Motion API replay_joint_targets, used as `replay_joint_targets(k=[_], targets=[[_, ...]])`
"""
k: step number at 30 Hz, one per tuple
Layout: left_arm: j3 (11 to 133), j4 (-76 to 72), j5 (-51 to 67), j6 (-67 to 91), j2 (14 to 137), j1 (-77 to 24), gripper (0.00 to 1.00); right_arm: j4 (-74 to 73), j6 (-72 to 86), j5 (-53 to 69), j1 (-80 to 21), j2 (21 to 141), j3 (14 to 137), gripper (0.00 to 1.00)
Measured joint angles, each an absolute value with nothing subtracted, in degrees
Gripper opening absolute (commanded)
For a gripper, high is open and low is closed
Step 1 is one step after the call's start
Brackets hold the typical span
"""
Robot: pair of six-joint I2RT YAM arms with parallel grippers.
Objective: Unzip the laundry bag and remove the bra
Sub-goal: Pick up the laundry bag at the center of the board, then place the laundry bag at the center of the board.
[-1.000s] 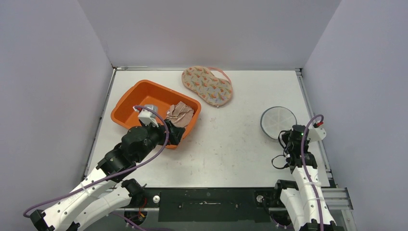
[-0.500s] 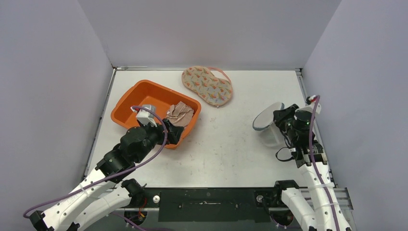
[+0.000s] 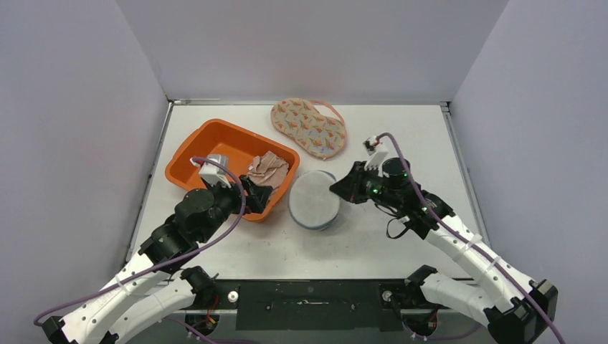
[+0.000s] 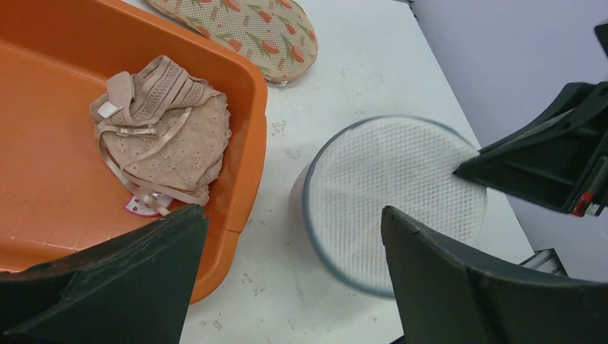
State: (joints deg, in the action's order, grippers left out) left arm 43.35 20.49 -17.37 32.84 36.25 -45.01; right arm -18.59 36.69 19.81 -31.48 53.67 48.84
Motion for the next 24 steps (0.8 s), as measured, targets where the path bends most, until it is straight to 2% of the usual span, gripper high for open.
replay_joint_targets(k=[3,11,16,19,24], targets=[[43.35,20.45,-17.32,32.84,36.16,-45.01,0.90,-14.33,36.71,19.75,-37.60,55.86,47.22,0.05],[42.41,19.94,-14.50,33.34,37.95,-44.91,0.92,-9.21,38.15,13.02,-37.98,56.27,36.27,0.05],[38.50,18.04,-9.58,36.32,40.93,-44.93,0.93,-7.92,41.80,7.92,-37.45,50.09,29.95,0.05],[33.76,14.41,-7.18,40.88,41.89,-45.41,0.98,-6.63,46.50,4.86,-37.43,44.84,25.28,0.05],[26.70,9.76,-8.27,51.46,41.47,-49.93,0.96,-4.60,57.17,-0.12,-37.56,38.30,17.93,0.05]])
